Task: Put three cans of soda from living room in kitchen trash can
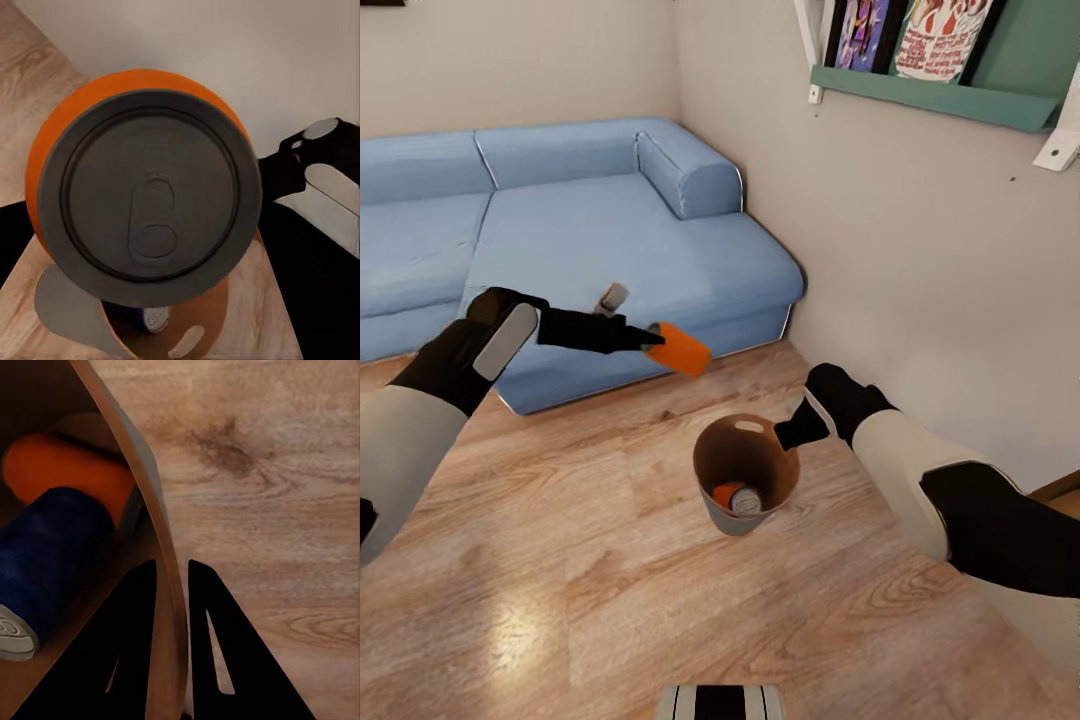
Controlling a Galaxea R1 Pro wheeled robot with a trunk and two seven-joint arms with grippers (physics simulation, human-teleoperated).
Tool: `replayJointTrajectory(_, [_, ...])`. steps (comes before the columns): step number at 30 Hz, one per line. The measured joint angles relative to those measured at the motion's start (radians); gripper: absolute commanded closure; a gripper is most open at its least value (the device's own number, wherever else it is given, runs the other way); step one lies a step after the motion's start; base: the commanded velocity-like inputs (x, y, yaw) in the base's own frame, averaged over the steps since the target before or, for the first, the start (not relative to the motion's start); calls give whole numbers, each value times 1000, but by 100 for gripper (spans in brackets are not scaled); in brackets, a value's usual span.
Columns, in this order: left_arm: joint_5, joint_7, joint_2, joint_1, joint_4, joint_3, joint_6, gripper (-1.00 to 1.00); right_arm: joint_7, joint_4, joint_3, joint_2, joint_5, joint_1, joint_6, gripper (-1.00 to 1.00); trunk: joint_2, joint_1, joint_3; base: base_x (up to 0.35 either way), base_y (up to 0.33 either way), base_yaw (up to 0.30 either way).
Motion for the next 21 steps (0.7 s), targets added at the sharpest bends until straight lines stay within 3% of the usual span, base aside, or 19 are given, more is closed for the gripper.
replayJointTrajectory(8, [-4, 141, -82, -6, 45, -51, 0, 100, -4, -15, 5, 14, 19, 1, -2, 100, 0, 0, 0, 0, 0, 0])
replayJointTrajectory(11, [-5, 165, -92, -4, 46, -100, 0, 100, -4, -17, 1, 13, 11, 1, -1, 100, 0, 0, 0, 0, 0, 0])
replayJointTrajectory(12, [-5, 170, -94, -4, 45, -125, 0, 100, -4, -17, 1, 13, 12, 0, -1, 100, 0, 0, 0, 0, 0, 0])
replayJointTrajectory(13, [-3, 177, -114, -2, 37, -173, 1, 100, -5, -18, 3, 18, 22, 0, -3, 100, 0, 0, 0, 0, 0, 0])
replayJointTrajectory(17, [3, 178, -140, -2, 29, -223, 1, 100, -4, -18, 2, 24, 19, 0, -2, 100, 0, 0, 0, 0, 0, 0])
replayJointTrajectory(21, [9, 177, -145, -2, -5, -253, 1, 100, -4, -18, 1, 25, 15, 0, -1, 100, 0, 0, 0, 0, 0, 0])
